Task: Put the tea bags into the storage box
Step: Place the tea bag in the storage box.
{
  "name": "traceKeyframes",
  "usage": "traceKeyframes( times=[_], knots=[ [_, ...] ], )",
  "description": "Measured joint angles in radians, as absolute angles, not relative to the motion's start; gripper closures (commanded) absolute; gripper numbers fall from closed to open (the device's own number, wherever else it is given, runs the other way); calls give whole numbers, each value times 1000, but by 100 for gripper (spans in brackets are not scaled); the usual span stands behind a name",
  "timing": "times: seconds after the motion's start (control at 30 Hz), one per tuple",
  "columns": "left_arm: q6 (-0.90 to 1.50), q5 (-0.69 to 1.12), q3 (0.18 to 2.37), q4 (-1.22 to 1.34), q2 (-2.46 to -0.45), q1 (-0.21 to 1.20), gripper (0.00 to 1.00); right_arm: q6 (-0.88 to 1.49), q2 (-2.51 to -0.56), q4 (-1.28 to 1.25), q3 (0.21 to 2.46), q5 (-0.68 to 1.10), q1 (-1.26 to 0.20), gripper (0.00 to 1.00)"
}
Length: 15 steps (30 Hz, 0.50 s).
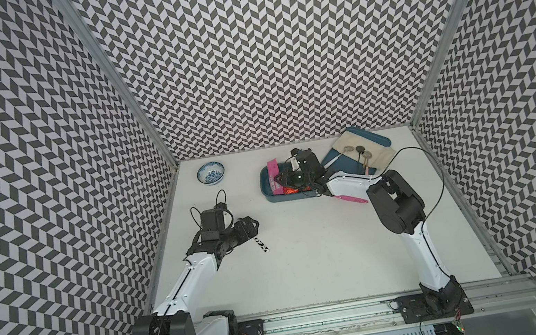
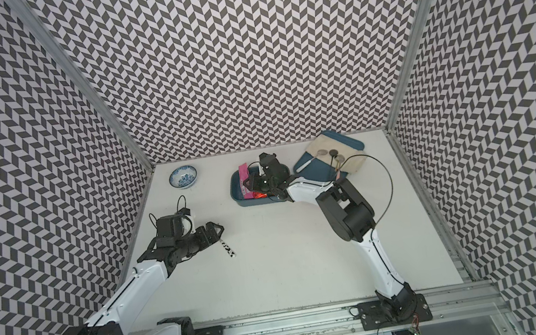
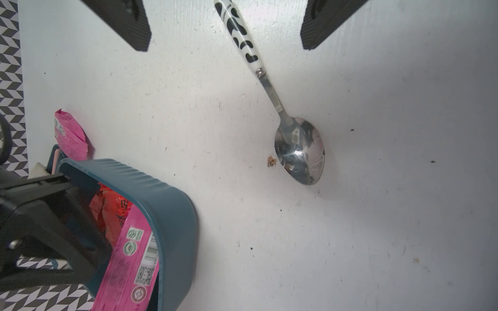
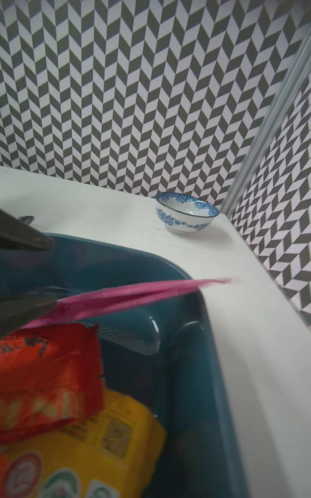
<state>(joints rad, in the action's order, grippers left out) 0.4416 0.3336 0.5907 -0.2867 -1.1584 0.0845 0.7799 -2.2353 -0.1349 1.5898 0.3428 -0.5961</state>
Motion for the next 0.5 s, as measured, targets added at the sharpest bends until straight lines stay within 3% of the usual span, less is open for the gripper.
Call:
traceKeyframes(
  times=[0.5],
  knots=[
    [449, 363, 591, -283, -1208, 84, 8, 678, -1903, -59, 1359, 251, -505, 67]
  ],
)
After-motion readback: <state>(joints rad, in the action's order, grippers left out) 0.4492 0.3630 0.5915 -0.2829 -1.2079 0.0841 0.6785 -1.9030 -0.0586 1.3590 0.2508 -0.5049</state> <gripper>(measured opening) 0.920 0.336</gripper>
